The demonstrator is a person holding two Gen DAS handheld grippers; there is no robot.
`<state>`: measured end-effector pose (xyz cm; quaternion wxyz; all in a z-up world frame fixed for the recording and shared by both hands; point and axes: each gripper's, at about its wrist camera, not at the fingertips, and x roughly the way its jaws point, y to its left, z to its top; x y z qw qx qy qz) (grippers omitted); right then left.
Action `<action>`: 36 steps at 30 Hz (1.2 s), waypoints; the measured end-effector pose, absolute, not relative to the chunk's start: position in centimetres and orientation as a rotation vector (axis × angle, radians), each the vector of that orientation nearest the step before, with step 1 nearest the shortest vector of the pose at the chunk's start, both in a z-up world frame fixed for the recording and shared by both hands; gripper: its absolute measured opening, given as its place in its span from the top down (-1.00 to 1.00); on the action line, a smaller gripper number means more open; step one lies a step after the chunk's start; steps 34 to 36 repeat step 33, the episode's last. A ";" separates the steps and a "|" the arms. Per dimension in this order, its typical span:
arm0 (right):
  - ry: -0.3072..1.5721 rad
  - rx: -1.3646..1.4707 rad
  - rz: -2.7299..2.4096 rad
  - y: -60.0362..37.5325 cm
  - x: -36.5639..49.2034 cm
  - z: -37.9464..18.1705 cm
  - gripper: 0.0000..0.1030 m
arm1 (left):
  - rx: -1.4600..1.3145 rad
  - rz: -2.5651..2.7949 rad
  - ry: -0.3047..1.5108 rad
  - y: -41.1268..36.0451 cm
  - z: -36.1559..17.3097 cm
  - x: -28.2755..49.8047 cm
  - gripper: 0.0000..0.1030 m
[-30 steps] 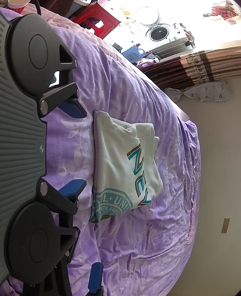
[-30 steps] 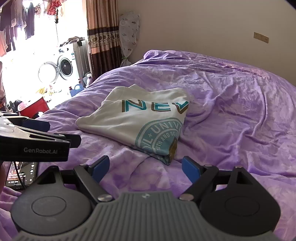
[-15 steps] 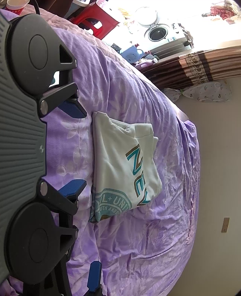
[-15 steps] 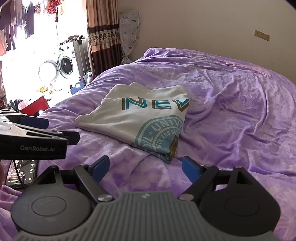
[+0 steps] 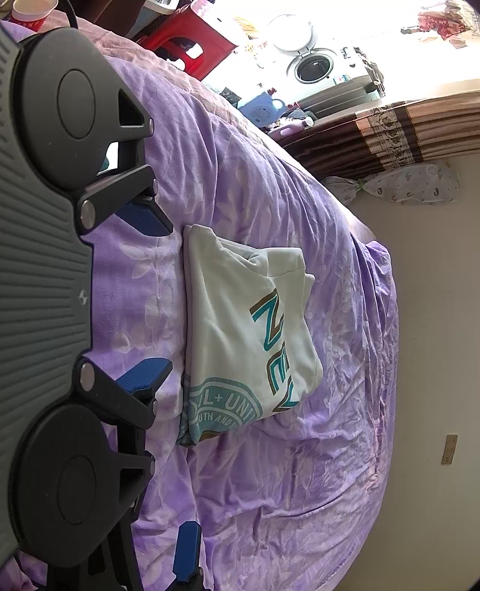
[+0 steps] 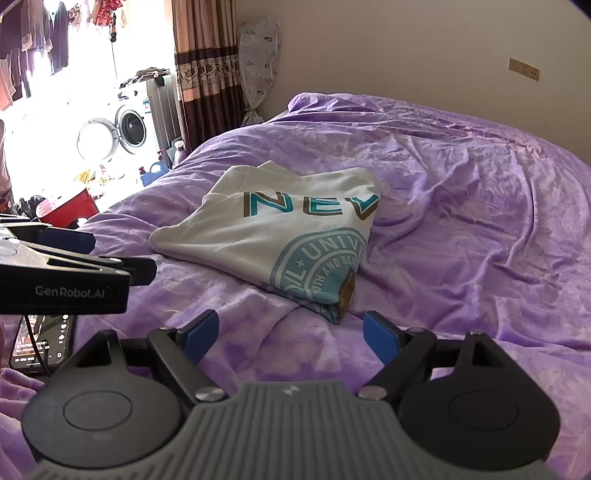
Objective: Fold small clothes
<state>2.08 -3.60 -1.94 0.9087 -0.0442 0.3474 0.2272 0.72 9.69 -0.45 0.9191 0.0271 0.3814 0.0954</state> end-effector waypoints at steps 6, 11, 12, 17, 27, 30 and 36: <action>0.717 -0.091 0.468 -3.6 2.1 -1.9 -0.58 | 0.058 0.195 0.784 9.6 -0.5 0.8 -0.70; 0.721 -0.092 0.472 -3.7 2.1 -2.3 -0.58 | 0.073 0.186 0.778 9.6 -0.4 0.6 -0.70; 0.721 -0.091 0.471 -3.7 2.1 -2.3 -0.58 | 0.074 0.184 0.777 9.7 -0.3 0.6 -0.70; 0.722 -0.091 0.471 -3.6 2.1 -2.3 -0.58 | 0.077 0.179 0.772 9.8 -0.2 0.6 -0.70; 0.723 -0.090 0.471 -3.6 2.1 -2.3 -0.58 | 0.077 0.179 0.772 9.9 -0.1 0.6 -0.70; 0.725 -0.092 0.475 -3.8 2.0 -2.7 -0.58 | 0.078 0.178 0.771 9.9 -0.1 0.6 -0.71; 0.725 -0.092 0.475 -3.8 2.0 -2.7 -0.58 | 0.076 0.181 0.763 10.1 0.0 0.5 -0.71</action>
